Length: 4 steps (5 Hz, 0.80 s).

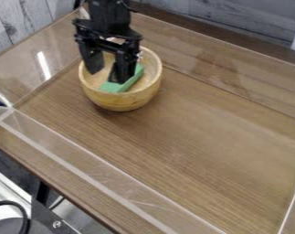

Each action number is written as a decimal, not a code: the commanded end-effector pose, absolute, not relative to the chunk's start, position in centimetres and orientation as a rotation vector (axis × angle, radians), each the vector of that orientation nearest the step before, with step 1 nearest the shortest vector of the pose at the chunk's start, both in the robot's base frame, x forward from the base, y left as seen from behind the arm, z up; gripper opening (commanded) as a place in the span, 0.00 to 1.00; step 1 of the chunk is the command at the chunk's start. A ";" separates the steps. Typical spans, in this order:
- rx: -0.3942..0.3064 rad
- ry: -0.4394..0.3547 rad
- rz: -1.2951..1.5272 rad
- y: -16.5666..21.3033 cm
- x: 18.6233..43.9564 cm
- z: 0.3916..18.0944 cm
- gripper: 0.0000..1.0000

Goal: Remove the green block from inside the brown bowl and put it on the table

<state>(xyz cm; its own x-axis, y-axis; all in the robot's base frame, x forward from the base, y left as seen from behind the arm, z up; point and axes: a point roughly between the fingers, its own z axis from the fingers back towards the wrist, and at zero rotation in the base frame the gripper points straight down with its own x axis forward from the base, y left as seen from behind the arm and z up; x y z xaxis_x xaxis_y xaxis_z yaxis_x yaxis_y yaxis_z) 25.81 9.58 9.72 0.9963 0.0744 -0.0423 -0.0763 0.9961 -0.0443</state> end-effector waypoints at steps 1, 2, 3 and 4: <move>-0.028 -0.013 0.106 11.0 28.6 10.5 1.00; 0.006 0.006 0.144 11.7 28.7 10.0 1.00; 0.036 0.025 0.171 12.2 28.7 9.6 1.00; 0.060 0.041 0.194 12.6 28.7 9.3 1.00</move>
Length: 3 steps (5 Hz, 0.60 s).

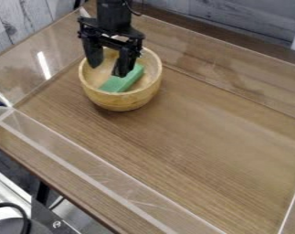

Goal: Remove the green block from inside the brown bowl and put it on the table

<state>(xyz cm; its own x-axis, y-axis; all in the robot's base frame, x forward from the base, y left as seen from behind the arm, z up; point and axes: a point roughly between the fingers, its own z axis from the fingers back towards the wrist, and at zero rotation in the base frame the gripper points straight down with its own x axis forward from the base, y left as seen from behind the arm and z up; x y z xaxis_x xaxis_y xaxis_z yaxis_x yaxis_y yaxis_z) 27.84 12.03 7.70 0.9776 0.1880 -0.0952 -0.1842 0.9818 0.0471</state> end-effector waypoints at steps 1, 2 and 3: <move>0.065 0.055 0.182 12.8 29.1 8.4 1.00; 0.068 0.060 0.164 13.0 29.5 7.8 1.00; 0.062 0.081 0.147 12.1 30.2 8.6 1.00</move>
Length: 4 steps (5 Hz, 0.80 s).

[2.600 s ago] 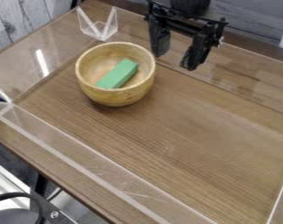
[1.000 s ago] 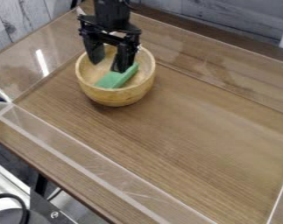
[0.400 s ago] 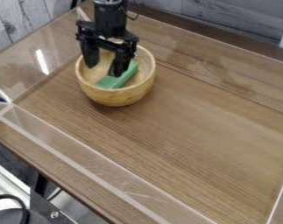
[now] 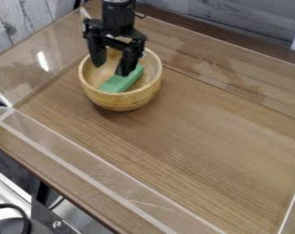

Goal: Remove the green block from inside the brown bowl and put it on the table

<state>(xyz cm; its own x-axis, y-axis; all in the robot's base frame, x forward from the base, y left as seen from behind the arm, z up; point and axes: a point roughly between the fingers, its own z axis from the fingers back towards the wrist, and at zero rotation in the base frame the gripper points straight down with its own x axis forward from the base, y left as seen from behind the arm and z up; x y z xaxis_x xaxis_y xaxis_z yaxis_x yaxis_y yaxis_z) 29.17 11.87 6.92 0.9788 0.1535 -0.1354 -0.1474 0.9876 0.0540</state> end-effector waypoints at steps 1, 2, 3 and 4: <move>0.055 0.116 0.132 11.2 30.7 8.7 1.00; 0.044 0.170 0.161 11.6 30.9 9.0 1.00; 0.033 0.224 0.192 12.1 31.1 9.2 1.00; 0.023 0.227 0.196 11.8 31.6 9.8 1.00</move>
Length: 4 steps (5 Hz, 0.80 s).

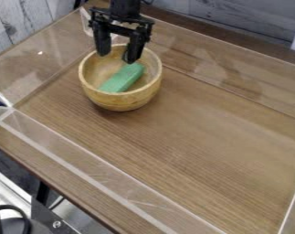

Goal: Remove the green block from inside the brown bowl and put it on the table

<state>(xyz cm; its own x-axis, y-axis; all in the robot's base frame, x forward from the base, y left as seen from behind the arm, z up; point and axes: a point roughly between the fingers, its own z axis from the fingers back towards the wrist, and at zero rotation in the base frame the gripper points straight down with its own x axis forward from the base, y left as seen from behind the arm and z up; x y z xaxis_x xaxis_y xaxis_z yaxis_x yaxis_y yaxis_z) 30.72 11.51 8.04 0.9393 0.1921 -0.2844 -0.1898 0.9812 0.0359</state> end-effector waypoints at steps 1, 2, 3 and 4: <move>0.013 0.234 0.205 11.6 32.2 10.3 1.00; 0.011 0.234 0.216 11.0 32.5 9.4 1.00; 0.008 0.222 0.225 10.4 32.8 8.7 1.00; 0.028 0.204 0.226 10.6 32.9 7.7 1.00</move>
